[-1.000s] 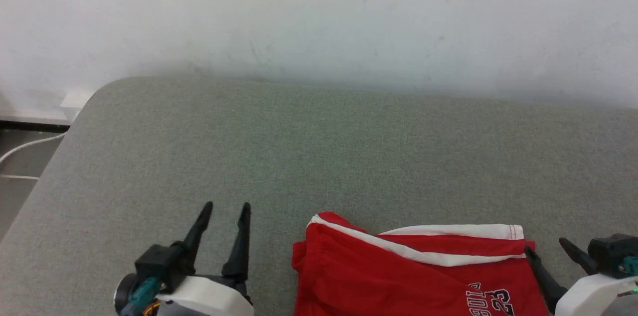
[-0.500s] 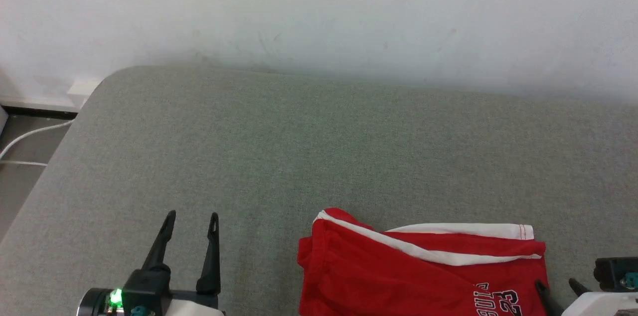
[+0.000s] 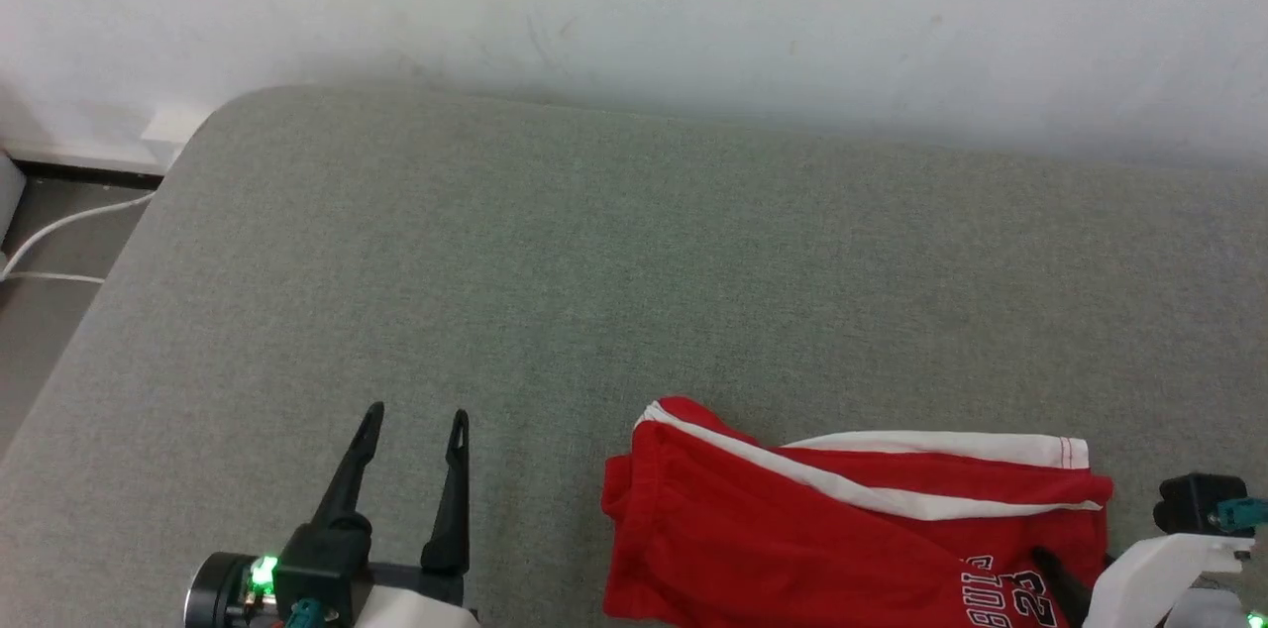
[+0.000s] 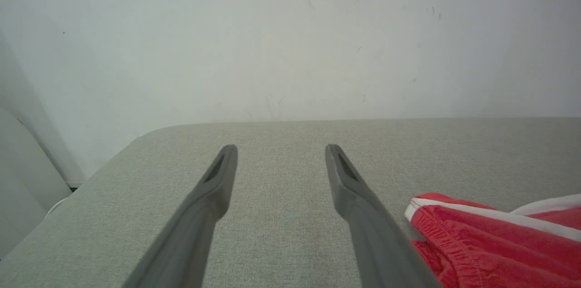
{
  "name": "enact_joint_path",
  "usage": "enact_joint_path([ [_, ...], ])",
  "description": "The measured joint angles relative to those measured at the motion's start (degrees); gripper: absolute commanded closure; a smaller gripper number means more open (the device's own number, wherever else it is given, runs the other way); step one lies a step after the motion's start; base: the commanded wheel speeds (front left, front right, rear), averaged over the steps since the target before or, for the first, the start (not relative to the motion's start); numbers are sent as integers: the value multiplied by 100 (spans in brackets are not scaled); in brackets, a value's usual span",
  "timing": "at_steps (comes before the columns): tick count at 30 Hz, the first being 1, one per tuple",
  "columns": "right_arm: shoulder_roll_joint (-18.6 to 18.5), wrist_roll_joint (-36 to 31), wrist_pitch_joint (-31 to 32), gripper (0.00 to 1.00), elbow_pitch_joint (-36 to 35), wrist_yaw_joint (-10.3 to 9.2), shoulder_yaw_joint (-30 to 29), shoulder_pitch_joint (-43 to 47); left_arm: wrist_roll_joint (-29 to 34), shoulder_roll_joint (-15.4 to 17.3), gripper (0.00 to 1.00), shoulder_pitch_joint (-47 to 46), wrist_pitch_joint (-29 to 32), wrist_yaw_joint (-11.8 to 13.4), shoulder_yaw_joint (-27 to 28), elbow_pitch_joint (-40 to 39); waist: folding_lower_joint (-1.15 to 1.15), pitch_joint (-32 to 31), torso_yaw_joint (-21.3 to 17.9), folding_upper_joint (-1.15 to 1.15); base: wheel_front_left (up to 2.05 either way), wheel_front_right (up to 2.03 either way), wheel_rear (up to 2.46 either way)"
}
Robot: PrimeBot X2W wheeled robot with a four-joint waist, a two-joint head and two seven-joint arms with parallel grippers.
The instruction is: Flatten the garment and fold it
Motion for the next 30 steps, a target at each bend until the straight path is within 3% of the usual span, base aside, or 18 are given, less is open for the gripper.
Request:
enact_joint_path([
  [2,-83,94,19,0,25,-35,134,-33,29,-38,0,-9,0,-19,19,0,0,42,34,0,0,0,0],
  [3,-123,114,14,68,30,-35,180,-46,58,-56,0,-19,0,-36,27,1,0,59,51,0,0,0,0],
  [4,-156,140,-24,100,35,-35,223,-58,76,-76,0,-36,0,-62,40,5,0,72,66,0,0,0,0],
  [12,-108,36,-691,100,272,30,187,-152,147,-131,0,-52,0,-119,155,43,1,26,48,0,0,0,0],
  [23,-322,-453,-925,100,759,21,-1341,-218,197,-207,0,-47,0,-207,233,63,1,-125,-109,0,0,0,0],
  [30,-88,-635,-864,100,509,20,-1547,-194,197,-264,0,9,0,-213,256,92,1,-243,-172,0,0,0,0],
])
